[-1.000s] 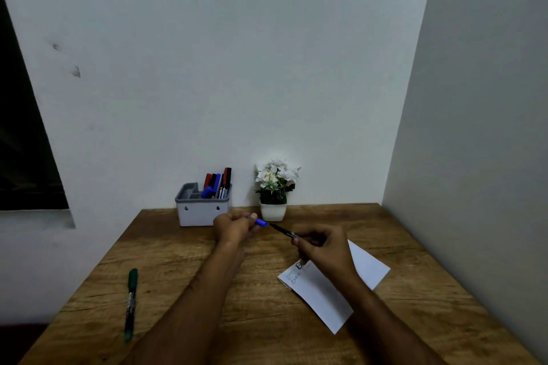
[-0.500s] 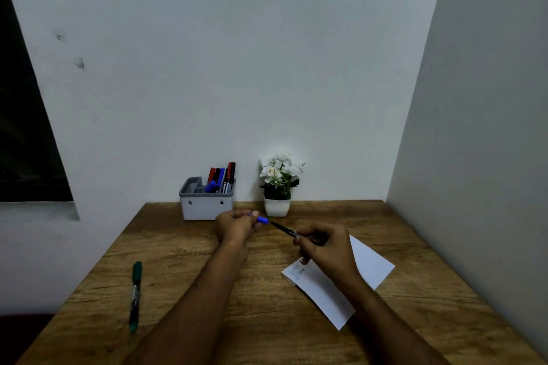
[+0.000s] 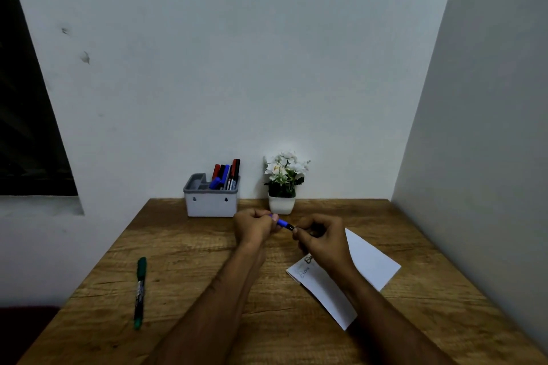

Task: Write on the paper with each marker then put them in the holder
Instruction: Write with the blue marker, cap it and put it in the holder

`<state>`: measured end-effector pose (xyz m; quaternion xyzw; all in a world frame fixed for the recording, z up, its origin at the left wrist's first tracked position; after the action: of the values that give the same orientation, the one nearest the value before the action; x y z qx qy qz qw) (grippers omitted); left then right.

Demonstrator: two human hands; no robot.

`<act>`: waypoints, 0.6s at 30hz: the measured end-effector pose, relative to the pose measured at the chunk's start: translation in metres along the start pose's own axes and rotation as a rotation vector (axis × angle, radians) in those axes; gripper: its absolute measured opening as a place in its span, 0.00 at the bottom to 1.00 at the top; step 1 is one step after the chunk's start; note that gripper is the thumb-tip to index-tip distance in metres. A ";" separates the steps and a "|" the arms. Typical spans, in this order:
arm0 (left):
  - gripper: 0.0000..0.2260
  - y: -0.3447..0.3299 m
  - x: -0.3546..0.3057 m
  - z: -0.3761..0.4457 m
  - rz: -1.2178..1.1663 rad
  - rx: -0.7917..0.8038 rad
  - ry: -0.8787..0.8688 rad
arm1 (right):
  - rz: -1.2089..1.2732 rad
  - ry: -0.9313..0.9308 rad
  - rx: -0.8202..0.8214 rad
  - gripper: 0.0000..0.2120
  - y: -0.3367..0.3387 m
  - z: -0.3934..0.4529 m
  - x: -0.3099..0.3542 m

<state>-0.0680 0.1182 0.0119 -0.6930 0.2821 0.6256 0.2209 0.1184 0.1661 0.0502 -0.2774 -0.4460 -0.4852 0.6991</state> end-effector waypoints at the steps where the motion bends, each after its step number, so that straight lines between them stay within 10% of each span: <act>1: 0.07 0.002 -0.001 0.000 -0.009 -0.021 0.003 | 0.004 0.005 0.005 0.06 -0.002 0.001 0.001; 9: 0.18 0.013 -0.011 0.001 -0.164 0.012 0.005 | -0.038 0.068 0.011 0.04 -0.039 0.021 0.004; 18: 0.16 0.087 -0.058 0.019 0.247 -0.205 -0.325 | -0.358 0.081 0.284 0.08 -0.120 0.035 0.002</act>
<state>-0.1429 0.0726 0.0713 -0.5622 0.2603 0.7767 0.1137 -0.0052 0.1485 0.0621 -0.0727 -0.5235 -0.5446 0.6512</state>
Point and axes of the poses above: each hand's wrist, its own z-axis towards the middle knuckle, its own y-axis out of the back of the hand, x = y × z, the point moved 10 cm from there along z, towards the middle knuckle, and after that the axes turned 13 degrees about z, right-handed, at the moved point
